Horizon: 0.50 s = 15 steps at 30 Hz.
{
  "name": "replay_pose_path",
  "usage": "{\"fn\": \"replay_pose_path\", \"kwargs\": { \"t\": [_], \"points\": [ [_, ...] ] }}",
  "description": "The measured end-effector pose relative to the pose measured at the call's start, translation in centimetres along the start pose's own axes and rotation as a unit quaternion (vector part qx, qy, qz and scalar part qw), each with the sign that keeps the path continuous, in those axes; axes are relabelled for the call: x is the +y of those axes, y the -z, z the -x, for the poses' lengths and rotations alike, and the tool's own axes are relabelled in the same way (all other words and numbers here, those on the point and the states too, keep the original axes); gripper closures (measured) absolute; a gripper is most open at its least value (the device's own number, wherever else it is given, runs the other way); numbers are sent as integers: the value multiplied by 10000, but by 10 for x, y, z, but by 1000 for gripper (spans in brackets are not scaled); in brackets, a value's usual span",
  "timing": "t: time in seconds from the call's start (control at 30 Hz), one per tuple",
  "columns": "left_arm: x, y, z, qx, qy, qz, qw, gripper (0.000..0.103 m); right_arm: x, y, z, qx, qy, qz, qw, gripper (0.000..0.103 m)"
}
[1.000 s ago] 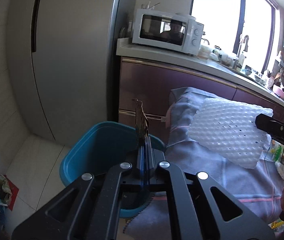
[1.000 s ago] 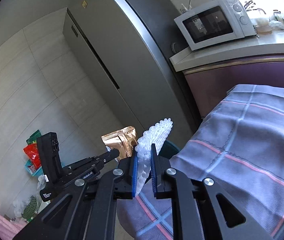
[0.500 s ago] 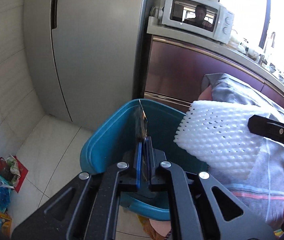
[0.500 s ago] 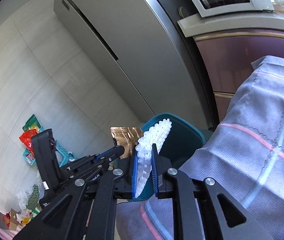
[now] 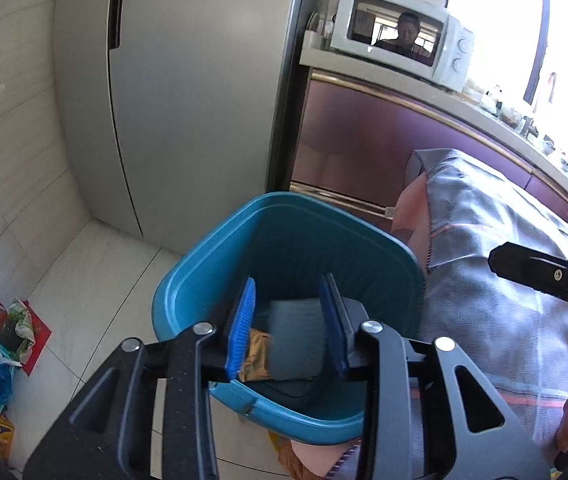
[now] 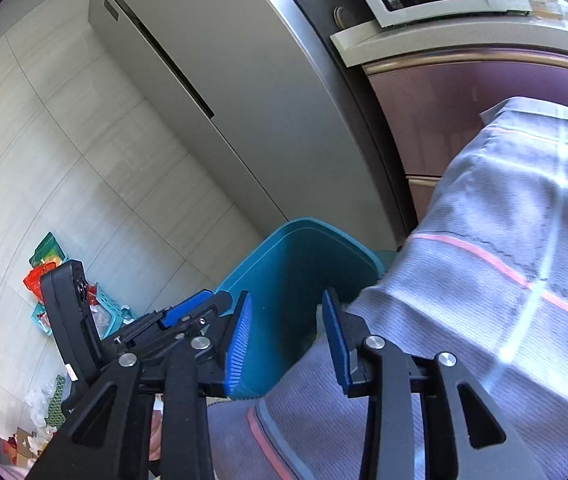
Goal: Collect trash
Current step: 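Open the left tool over the bin while the right tool releases the foam net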
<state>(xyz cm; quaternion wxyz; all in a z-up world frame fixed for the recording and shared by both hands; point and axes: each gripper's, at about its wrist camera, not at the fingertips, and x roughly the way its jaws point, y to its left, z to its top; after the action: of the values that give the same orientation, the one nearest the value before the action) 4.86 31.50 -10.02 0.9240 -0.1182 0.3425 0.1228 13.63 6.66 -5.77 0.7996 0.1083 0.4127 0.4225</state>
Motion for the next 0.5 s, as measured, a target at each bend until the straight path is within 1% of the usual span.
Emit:
{"fn": "replay_pose_path", "kwargs": {
  "t": [0.07, 0.1, 0.17, 0.37, 0.43, 0.5],
  "points": [
    [-8, -1, 7, -79, 71, -78, 9999, 60, -1, 1, 12, -102, 27, 51, 9999, 64],
    [-12, -1, 11, -130, 119, -120, 9998, 59, -1, 3, 19, -160, 62, 114, 9998, 62],
    [-24, -1, 18, -218, 258, -234, 9992, 54, 0, 6, 36, -297, 157, 258, 9991, 56],
    [-65, 2, 34, -309, 791, -521, 9950, 49, -6, 25, 93, -775, 595, 546, 9937, 40],
    [-83, 4, 38, -327, 981, -642, 9926, 48, -10, 33, 111, -939, 821, 611, 9903, 29],
    [-102, 7, 42, -348, 1146, -789, 9897, 48, -15, 42, 131, -1159, 988, 609, 9865, 25]
  ]
}}
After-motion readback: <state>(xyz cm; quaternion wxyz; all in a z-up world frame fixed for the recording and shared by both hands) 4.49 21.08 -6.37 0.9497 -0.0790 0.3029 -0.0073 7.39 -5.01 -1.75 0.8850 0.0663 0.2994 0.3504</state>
